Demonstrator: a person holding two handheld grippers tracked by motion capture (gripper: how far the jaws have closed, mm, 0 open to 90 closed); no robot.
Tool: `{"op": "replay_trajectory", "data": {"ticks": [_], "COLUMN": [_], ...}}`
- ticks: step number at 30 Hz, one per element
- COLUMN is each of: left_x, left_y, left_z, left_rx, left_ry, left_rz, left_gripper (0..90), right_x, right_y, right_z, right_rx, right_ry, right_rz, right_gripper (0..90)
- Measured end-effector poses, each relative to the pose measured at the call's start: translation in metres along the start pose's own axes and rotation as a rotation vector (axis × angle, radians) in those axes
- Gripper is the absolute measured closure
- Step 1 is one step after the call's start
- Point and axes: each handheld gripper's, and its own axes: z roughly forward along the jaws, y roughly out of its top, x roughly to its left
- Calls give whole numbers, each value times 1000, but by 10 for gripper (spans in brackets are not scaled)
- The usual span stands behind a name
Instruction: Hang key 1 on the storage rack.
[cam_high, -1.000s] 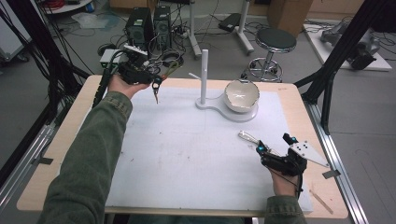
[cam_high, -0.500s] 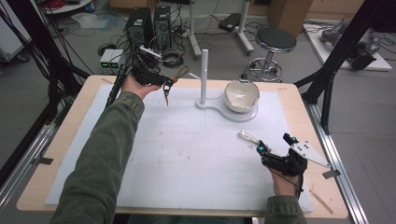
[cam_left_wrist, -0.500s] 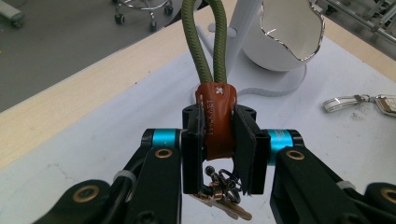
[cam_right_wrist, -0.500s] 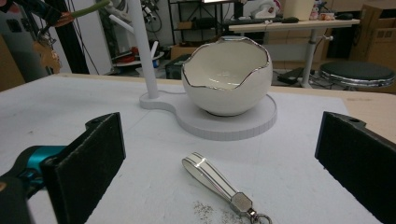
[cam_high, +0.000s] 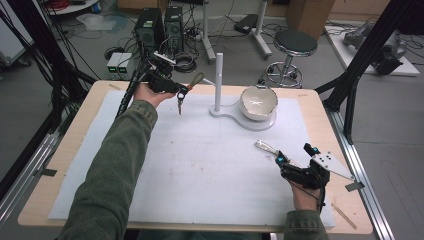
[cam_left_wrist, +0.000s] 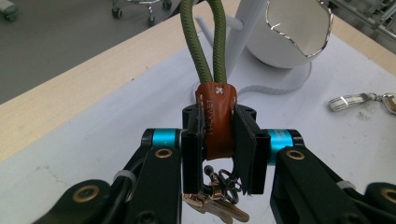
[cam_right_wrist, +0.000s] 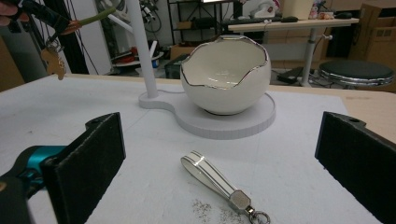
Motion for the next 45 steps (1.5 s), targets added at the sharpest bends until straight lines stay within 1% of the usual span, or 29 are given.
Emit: {"op": "replay_trajectory", "data": {"ticks": [5,8,11,13,17,19,23,25,27,28,31,32,36,39,43,45], "left_x": [-1,-2,-2,-3,-6,-6,-6,-6,-6,-7,-10,-11,-9,-7,-5,-6], "left_y": [-1,0,-1,-1,-4,-5,-5,-5,-5,-6,-5,-5,-6,-6,-6,-7], "left_z": [2,3,3,3,3,4,4,4,4,4,7,8,10,11,11,13], "left_rx": [11,6,13,8,-3,-4,-6,-5,-4,-4,3,-2,9,9,6,12], "left_ry": [-9,-14,-16,-18,-37,-33,-41,-35,-40,-52,-55,-54,-42,-27,-32,-38], "left_rz": [6,8,12,14,19,16,15,19,23,22,36,28,15,14,3,7], "left_gripper": [737,737,736,737,737,736,737,736,737,736,736,736,736,735,735,735], "right_x": [0,0,0,0,0,0,0,0,0,0,-1,0,0,0,0,-1], "right_y": [0,0,0,0,0,0,0,0,0,0,0,0,0,0,0,0], "right_z": [0,1,1,1,1,1,0,1,1,1,0,0,0,1,1,0], "right_rx": [0,0,2,0,0,0,0,1,1,2,2,0,0,2,4,3], "right_ry": [0,4,5,3,2,2,1,-1,1,0,0,0,-2,2,1,-1], "right_rz": [-2,-1,0,0,2,-1,-3,1,-1,0,-4,-3,-3,0,-5,-3], "right_gripper": [5,5,5,5,5,5,5,5,5,5,5,5,5,5,5,5]}}
